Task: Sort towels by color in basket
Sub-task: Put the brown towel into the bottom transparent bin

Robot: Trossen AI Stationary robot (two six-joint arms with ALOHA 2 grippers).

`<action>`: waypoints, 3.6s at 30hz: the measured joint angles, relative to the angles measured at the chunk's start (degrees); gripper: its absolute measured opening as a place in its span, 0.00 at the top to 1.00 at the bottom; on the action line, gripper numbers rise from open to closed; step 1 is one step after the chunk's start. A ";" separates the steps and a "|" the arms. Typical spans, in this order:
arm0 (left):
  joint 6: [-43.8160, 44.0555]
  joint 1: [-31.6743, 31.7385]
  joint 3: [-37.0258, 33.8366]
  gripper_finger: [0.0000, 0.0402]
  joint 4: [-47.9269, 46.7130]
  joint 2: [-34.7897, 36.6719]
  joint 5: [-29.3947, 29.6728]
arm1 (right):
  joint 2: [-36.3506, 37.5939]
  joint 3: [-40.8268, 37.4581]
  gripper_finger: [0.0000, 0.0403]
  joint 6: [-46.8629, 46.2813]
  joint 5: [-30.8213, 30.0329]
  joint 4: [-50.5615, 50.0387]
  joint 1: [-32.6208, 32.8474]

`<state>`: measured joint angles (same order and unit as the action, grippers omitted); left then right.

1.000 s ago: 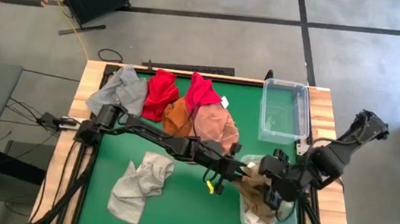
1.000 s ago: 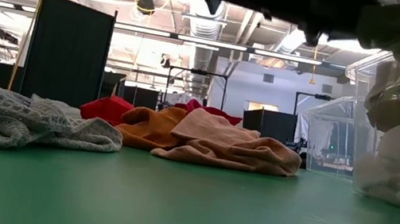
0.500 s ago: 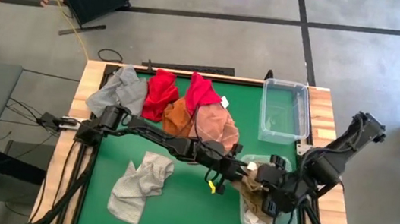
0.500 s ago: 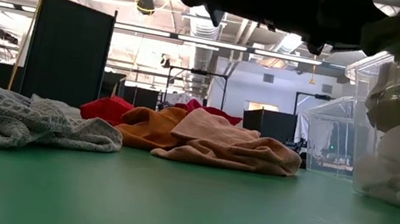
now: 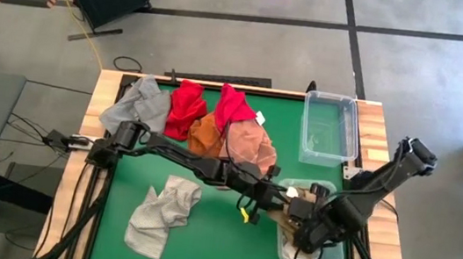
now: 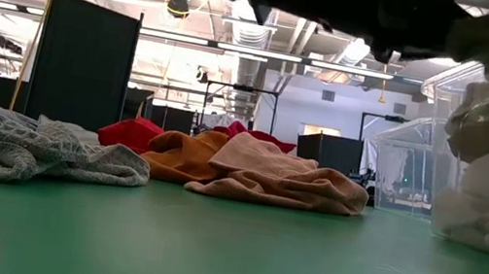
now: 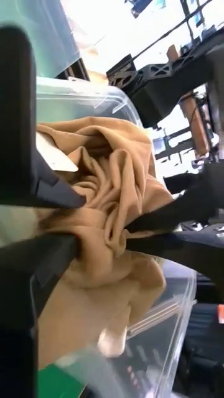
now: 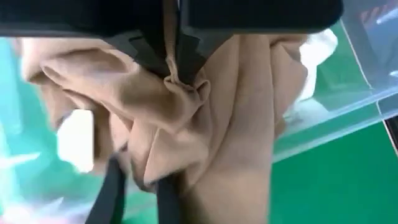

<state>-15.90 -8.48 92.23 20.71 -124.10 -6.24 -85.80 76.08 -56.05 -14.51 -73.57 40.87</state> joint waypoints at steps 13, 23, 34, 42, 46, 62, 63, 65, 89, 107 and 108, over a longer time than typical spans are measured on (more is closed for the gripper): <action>-5.43 -0.85 -0.04 0.44 -36.45 16.46 0.12 | -2.43 -12.71 0.93 -7.93 5.59 11.36 3.91; 0.00 -2.61 -2.55 0.43 -76.48 27.11 2.34 | -2.08 -21.22 0.92 -8.38 8.57 21.77 3.00; 13.42 -8.85 -19.42 0.43 -83.71 37.04 -1.14 | -2.09 -23.37 0.91 -6.89 10.87 24.54 0.34; 22.62 -15.58 -38.21 0.43 -69.61 44.04 -1.61 | -0.09 -23.61 0.89 -7.36 10.88 24.99 0.21; 24.57 -19.20 -44.53 0.42 -60.30 45.49 -1.85 | 1.64 -23.73 0.88 -7.37 10.80 24.94 0.21; 24.74 -25.14 -52.87 0.16 -40.91 39.55 6.57 | 7.95 -23.77 0.72 -8.55 10.45 24.80 0.23; 24.74 -25.14 -52.96 0.16 -40.74 38.37 6.64 | 8.47 -23.77 0.72 -8.63 10.45 24.82 0.23; 24.83 -25.14 -52.61 0.18 -41.15 36.35 6.76 | 9.73 -23.77 0.71 -8.70 10.45 24.86 0.23; 12.77 -23.93 -45.57 0.94 -41.08 32.87 9.55 | 26.32 -23.59 0.70 -10.38 10.30 26.80 0.26; -2.18 -16.43 -33.41 0.94 -43.79 33.01 11.53 | 26.62 -23.52 0.70 -8.30 9.70 30.65 1.44; -2.49 -16.23 -32.98 0.94 -44.05 32.99 11.45 | 26.46 -23.52 0.70 -8.25 9.62 30.42 1.45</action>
<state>-18.39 -24.72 59.24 -23.34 -91.11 5.22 -59.34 52.56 -64.30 -4.89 -43.15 42.31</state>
